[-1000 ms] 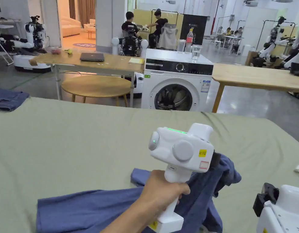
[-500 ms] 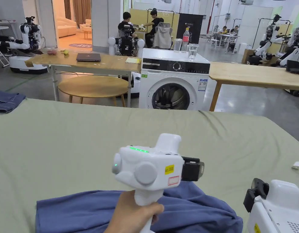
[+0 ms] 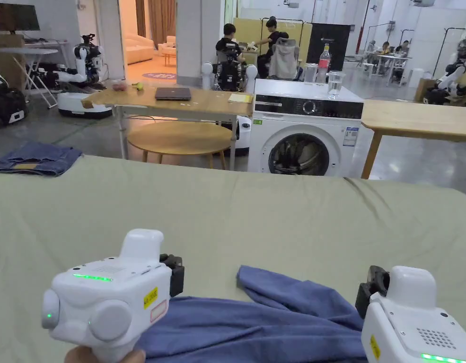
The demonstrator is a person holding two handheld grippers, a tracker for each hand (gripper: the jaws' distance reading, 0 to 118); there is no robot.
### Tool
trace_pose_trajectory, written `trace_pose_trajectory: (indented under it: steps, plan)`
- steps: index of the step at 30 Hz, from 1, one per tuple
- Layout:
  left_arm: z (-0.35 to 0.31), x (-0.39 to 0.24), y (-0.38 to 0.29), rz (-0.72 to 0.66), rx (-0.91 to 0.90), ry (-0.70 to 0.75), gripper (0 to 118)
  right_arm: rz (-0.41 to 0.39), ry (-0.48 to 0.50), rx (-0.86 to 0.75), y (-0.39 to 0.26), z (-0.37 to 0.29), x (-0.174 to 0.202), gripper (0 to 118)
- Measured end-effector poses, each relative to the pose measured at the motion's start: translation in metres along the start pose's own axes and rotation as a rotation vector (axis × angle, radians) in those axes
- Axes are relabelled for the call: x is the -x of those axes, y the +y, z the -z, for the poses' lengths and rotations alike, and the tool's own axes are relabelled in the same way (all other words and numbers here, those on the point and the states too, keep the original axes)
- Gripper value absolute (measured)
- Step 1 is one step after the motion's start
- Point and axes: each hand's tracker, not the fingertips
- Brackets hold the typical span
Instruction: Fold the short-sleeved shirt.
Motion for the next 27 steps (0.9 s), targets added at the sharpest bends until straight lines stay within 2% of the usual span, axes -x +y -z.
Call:
trace_pose_trajectory:
  steps: [4,9,10,11,12,13,18,21,23,25,27]
  plan:
    - [0.024,0.070,0.008,-0.176,0.136,0.032,0,0.003,0.028,0.041,-0.005,0.012,0.010,0]
    - [0.066,0.116,0.008,-0.184,0.291,0.094,0,-0.013,0.045,0.075,-0.012,0.023,0.019,0]
    - [0.075,0.122,0.008,-0.200,0.321,0.110,7,-0.016,0.047,0.080,-0.013,0.024,0.019,0]
    - [0.083,0.126,0.006,-0.216,0.360,0.113,33,-0.017,0.051,0.086,-0.014,0.026,0.020,0]
    - [0.094,0.130,0.003,-0.238,0.395,0.099,50,-0.014,0.055,0.093,-0.014,0.027,0.019,0]
    - [0.103,0.134,-0.001,-0.267,0.426,0.094,56,-0.011,0.056,0.099,-0.015,0.029,0.019,0]
    - [0.137,0.144,-0.020,-0.350,0.531,0.170,57,-0.025,0.048,0.112,-0.018,0.032,0.015,0]
    - [0.152,0.141,-0.038,-0.309,0.611,0.199,57,-0.030,0.037,0.129,-0.021,0.035,0.008,0]
    - [0.147,0.131,-0.042,-0.214,0.548,0.209,56,-0.032,0.029,0.142,-0.022,0.035,0.003,0]
    - [0.147,0.120,-0.045,-0.142,0.544,0.250,48,-0.031,0.023,0.150,-0.023,0.036,-0.002,0]
    - [0.144,0.113,-0.045,-0.079,0.528,0.234,22,-0.032,0.018,0.159,-0.024,0.037,-0.007,0]
